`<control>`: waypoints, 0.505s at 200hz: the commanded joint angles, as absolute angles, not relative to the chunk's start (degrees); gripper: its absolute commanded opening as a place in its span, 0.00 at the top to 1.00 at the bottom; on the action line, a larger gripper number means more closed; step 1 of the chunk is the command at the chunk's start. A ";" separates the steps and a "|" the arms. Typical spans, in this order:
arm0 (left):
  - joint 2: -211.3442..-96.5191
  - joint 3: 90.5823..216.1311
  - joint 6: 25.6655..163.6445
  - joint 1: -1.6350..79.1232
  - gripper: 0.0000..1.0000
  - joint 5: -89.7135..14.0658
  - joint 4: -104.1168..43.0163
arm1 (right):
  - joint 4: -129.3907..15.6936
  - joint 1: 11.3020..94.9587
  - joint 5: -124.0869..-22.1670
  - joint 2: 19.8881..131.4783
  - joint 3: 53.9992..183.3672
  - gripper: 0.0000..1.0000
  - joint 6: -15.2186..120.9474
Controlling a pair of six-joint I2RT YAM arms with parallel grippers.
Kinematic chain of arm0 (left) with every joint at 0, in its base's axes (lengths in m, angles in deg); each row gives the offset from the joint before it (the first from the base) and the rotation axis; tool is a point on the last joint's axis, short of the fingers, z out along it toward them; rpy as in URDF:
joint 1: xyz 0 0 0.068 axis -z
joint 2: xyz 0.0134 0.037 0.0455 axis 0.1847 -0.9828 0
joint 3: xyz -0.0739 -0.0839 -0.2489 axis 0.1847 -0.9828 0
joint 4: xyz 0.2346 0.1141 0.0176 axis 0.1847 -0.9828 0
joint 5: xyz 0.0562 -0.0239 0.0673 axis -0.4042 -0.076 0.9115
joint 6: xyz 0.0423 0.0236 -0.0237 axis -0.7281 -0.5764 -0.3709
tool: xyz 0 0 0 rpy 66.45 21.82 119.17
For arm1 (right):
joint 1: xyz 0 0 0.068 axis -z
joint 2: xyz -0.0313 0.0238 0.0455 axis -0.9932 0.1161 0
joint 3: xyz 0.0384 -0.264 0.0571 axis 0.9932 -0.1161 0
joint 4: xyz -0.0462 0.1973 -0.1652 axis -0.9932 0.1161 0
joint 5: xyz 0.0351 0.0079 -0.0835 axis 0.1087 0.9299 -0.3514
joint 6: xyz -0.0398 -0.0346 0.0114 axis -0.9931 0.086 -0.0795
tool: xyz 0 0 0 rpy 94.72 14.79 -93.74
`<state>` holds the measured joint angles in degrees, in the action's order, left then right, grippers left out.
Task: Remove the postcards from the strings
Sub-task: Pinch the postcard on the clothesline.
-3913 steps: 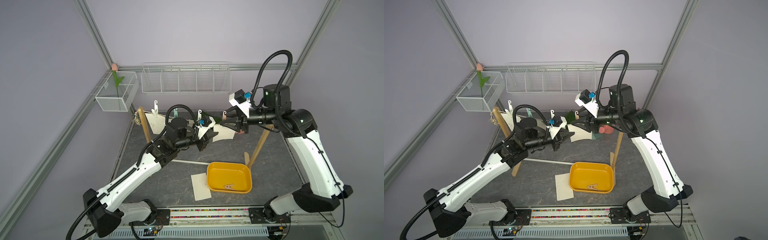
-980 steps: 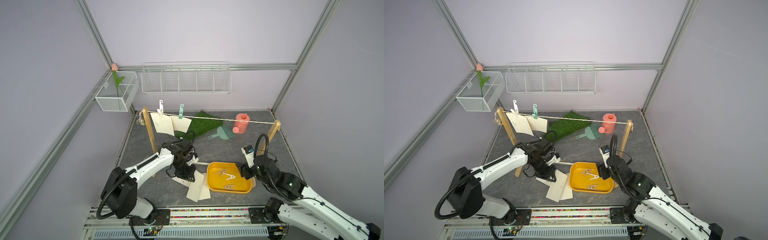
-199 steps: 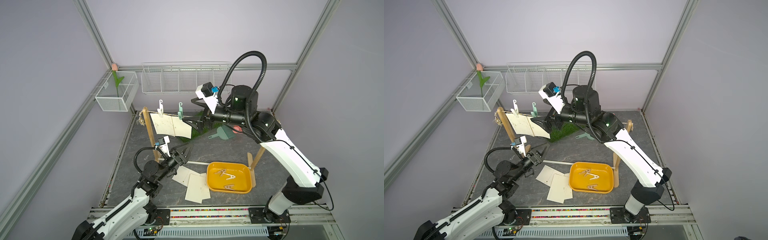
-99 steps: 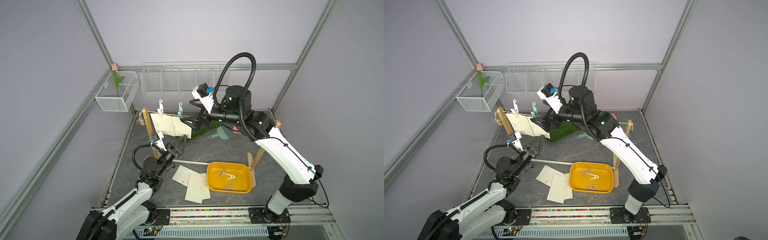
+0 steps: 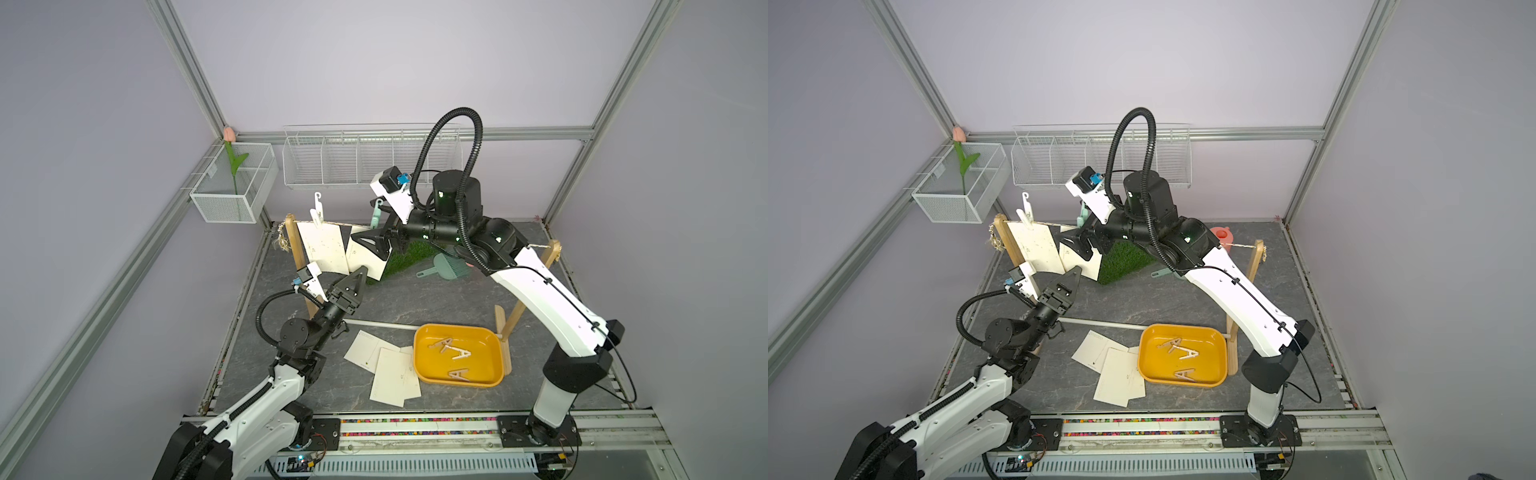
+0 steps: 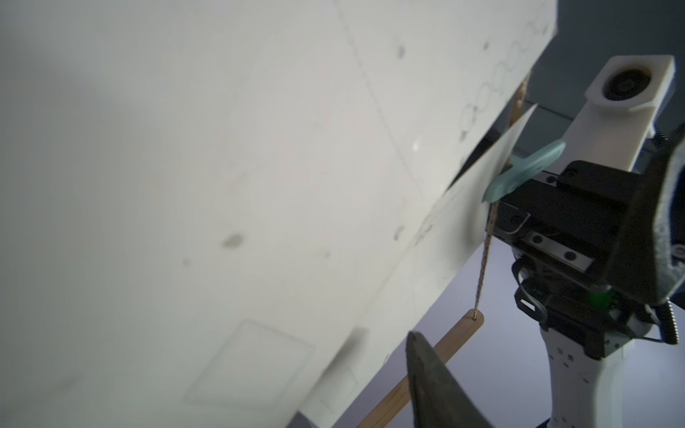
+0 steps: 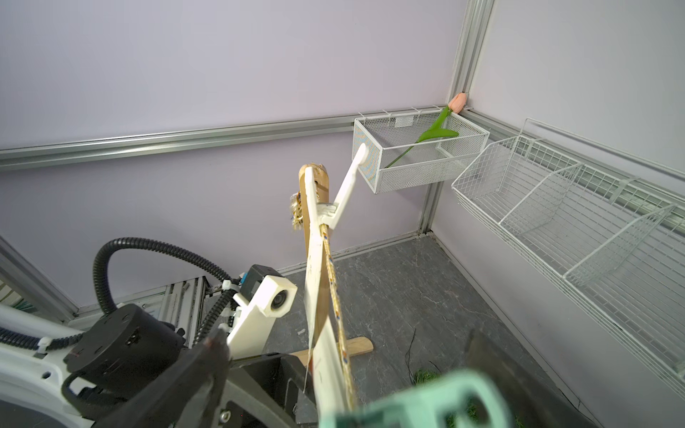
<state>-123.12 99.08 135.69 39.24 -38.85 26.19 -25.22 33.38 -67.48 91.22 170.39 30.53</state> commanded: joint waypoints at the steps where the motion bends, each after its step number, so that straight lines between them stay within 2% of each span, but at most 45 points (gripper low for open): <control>1: -121.13 97.52 135.71 38.95 0.57 -37.57 26.17 | -25.59 33.76 -66.68 92.83 173.00 0.03 30.65; 65: -119.80 96.15 135.79 38.95 0.80 -36.58 25.29 | -24.99 33.76 -65.81 94.04 174.29 0.09 31.17; 101: -120.12 96.16 135.98 38.95 0.89 -36.56 25.21 | -24.54 34.19 -64.17 93.65 173.98 0.12 32.06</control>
<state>-120.52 96.72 135.52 39.16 -37.19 24.34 -24.39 33.49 -66.38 93.60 173.13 31.14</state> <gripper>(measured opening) 0.135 0.892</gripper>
